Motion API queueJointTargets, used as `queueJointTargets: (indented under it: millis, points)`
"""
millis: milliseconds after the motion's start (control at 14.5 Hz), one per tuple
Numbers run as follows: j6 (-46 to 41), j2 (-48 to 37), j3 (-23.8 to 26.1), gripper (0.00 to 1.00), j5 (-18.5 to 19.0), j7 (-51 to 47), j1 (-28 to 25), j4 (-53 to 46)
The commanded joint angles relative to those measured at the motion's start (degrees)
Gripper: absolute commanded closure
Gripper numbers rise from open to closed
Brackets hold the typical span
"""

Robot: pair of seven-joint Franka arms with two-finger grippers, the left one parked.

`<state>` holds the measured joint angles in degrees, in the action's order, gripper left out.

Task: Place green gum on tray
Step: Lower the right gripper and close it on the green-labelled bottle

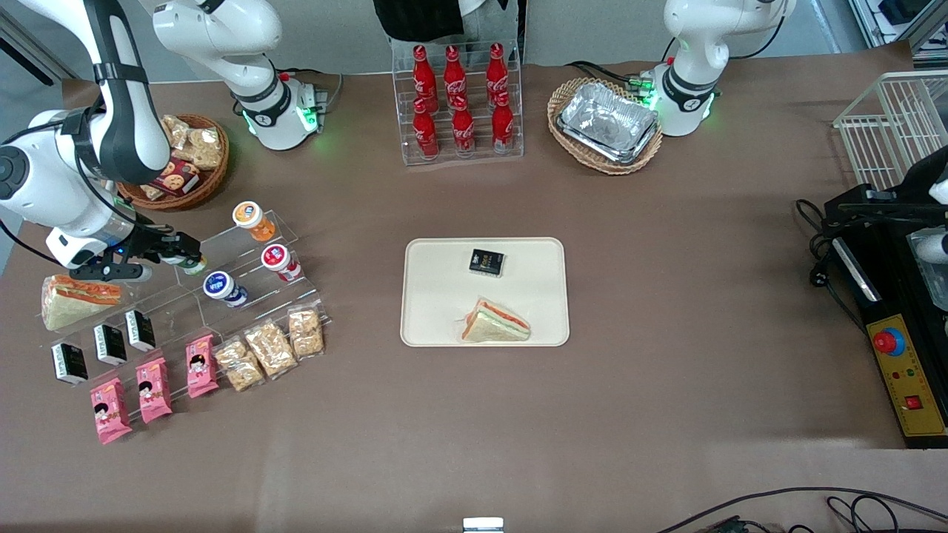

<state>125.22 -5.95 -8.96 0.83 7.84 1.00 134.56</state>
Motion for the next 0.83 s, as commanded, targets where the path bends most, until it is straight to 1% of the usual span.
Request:
queueJointTargets:
  millis: [0, 138, 276, 345, 483, 759]
  points:
    - [-0.85, -2.14, -0.10, 0.40, 0.58, -0.81, 0.06, 1.14]
    - [-0.85, -2.23, -0.18, 0.57, 0.58, -0.54, 0.14, 1.05]
    - [-1.55, -2.84, -0.18, 0.69, 0.58, -0.45, 0.06, 0.88]
    - [-1.82, -3.28, -0.01, 0.71, 0.66, -0.71, -0.03, 0.53]
    - [-4.00, -4.77, 0.25, 0.72, 0.67, -0.63, -0.21, -1.74]
    - [-22.52, -3.72, 0.43, 0.72, 0.75, -0.72, -0.73, -19.73]
